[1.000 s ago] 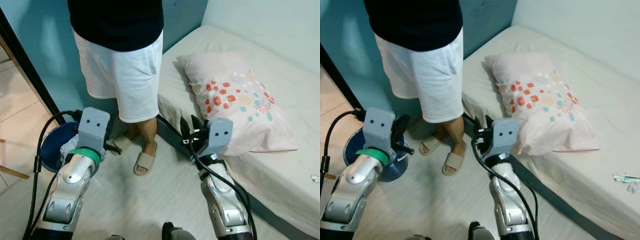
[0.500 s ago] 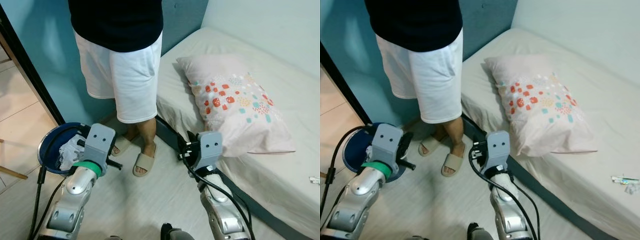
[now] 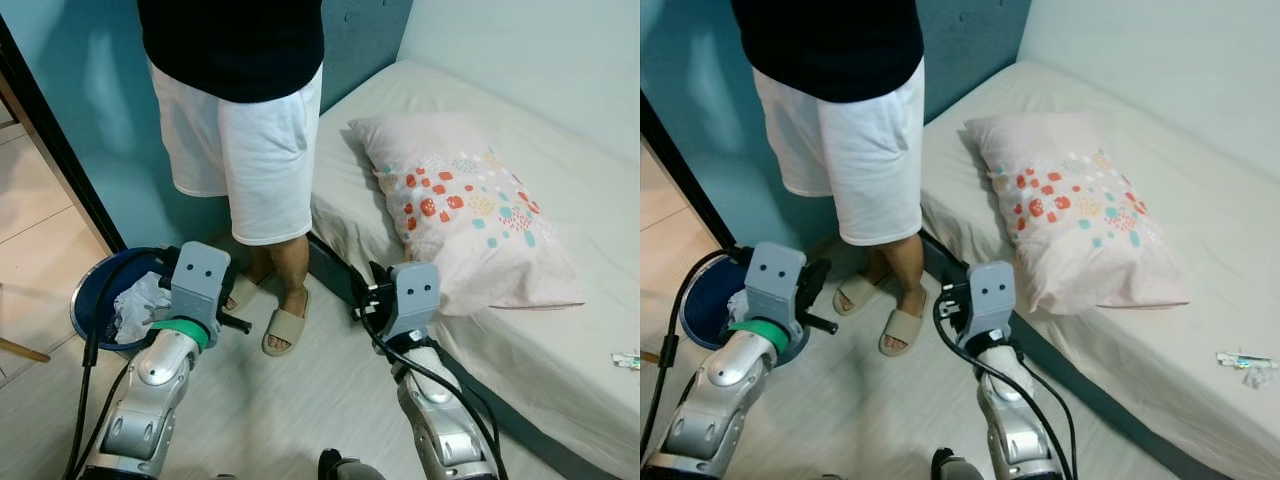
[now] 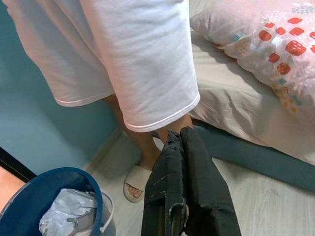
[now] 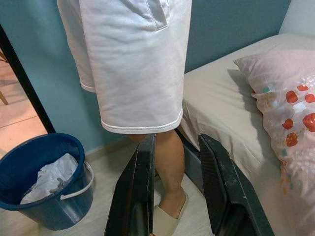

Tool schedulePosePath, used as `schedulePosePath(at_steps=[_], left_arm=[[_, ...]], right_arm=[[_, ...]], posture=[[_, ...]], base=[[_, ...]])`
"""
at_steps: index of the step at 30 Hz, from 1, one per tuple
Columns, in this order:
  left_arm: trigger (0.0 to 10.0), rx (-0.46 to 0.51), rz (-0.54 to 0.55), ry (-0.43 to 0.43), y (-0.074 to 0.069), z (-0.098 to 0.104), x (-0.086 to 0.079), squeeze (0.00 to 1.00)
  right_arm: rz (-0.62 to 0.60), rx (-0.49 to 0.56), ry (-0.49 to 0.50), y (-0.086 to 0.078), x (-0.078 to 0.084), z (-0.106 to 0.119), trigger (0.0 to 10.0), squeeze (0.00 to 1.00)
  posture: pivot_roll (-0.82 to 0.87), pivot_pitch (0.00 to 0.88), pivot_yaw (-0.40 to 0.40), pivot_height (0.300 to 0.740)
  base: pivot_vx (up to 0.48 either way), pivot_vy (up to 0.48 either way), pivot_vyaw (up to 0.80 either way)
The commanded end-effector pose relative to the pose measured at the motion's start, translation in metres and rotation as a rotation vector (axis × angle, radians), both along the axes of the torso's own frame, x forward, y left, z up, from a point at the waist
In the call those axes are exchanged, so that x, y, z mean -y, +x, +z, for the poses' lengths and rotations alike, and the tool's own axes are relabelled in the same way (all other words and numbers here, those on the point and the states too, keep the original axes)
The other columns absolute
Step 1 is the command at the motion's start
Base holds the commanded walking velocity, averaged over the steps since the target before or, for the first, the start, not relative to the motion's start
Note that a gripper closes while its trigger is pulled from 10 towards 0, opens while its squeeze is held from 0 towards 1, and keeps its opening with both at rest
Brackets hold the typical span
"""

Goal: Clean up the room

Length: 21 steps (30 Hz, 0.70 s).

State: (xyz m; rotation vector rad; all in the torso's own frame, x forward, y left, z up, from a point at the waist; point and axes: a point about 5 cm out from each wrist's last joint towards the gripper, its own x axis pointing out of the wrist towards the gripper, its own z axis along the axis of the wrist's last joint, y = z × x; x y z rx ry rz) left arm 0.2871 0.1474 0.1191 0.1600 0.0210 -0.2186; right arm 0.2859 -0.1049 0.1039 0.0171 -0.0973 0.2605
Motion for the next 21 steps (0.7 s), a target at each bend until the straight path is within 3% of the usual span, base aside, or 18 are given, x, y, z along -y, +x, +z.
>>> schedulePosePath(at_steps=[1, 21], left_arm=[[10.0, -0.045, 0.007, -0.005, -0.0007, -0.0085, -0.0007, 0.0], [10.0, -0.04, -0.002, -0.042, 0.0011, -0.0055, 0.003, 0.0]], right_arm=[[0.0, -0.018, 0.001, -0.0027, -0.0002, -0.0057, 10.0, 0.0], [-0.007, -0.019, 0.001, -0.0029, -0.0001, -0.0067, 10.0, 0.0]], posture=[[0.03, 0.065, 0.002, 0.74], [0.03, 0.077, 0.009, 0.74]], base=[[0.0, 0.0, 0.0], [0.0, 0.0, 0.0]])
